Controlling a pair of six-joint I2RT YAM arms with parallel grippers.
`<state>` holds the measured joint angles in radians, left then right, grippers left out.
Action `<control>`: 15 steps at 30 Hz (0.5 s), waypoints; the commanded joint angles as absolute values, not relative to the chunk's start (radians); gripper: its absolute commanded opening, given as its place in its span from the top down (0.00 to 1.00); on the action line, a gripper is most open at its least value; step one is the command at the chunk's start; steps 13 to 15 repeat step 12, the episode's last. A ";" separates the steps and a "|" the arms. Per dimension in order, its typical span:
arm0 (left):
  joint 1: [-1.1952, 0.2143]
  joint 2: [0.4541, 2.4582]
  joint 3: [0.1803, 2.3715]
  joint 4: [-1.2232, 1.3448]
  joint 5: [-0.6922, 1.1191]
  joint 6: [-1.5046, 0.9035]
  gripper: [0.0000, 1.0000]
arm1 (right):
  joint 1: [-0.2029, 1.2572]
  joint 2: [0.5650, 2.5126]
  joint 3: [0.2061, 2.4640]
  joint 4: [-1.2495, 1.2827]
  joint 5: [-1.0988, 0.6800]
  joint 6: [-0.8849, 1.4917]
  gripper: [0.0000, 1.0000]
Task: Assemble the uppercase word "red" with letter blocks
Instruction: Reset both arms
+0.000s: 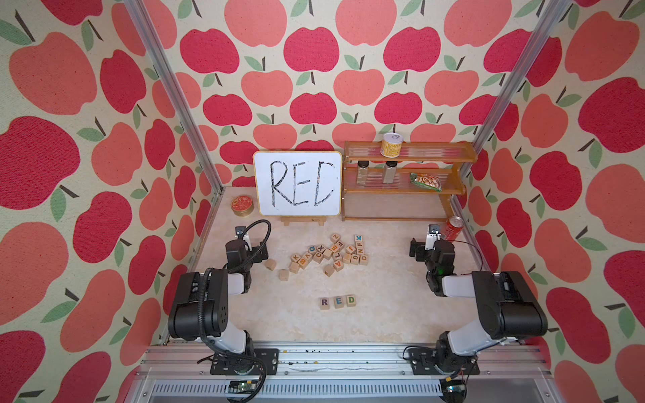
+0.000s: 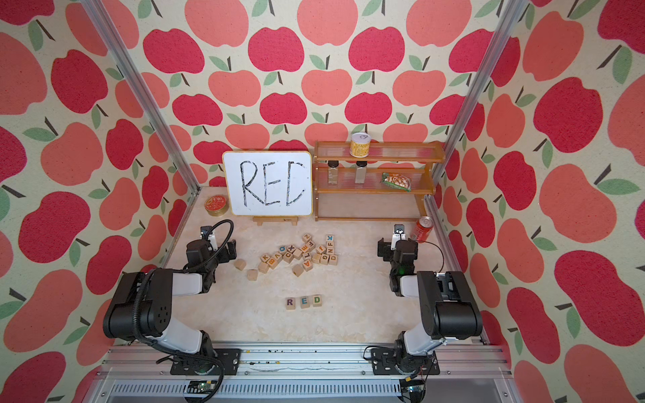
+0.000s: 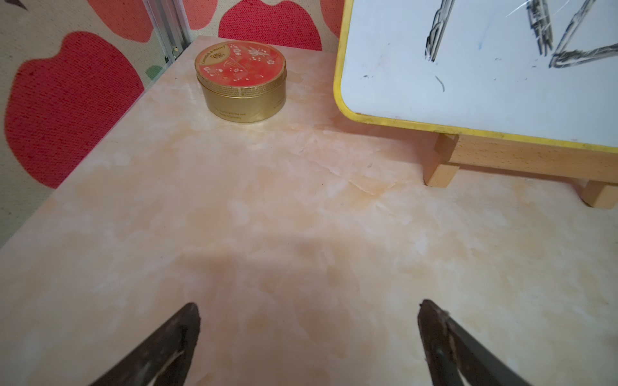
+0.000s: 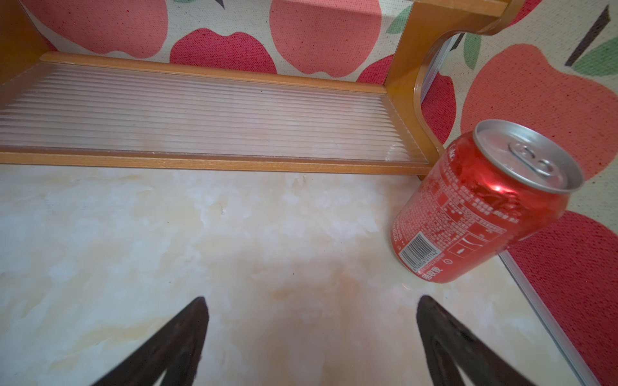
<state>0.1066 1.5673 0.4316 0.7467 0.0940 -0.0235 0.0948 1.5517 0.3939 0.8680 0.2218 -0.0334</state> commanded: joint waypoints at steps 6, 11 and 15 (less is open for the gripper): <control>0.103 1.568 0.436 0.775 0.088 0.000 0.01 | 0.086 1.553 0.385 0.894 0.212 -0.041 0.01; 0.104 1.568 0.436 0.773 0.090 0.000 0.01 | 0.087 1.553 0.386 0.896 0.211 -0.042 0.01; 0.104 1.568 0.436 0.776 0.089 0.001 0.01 | 0.087 1.554 0.385 0.896 0.210 -0.041 0.01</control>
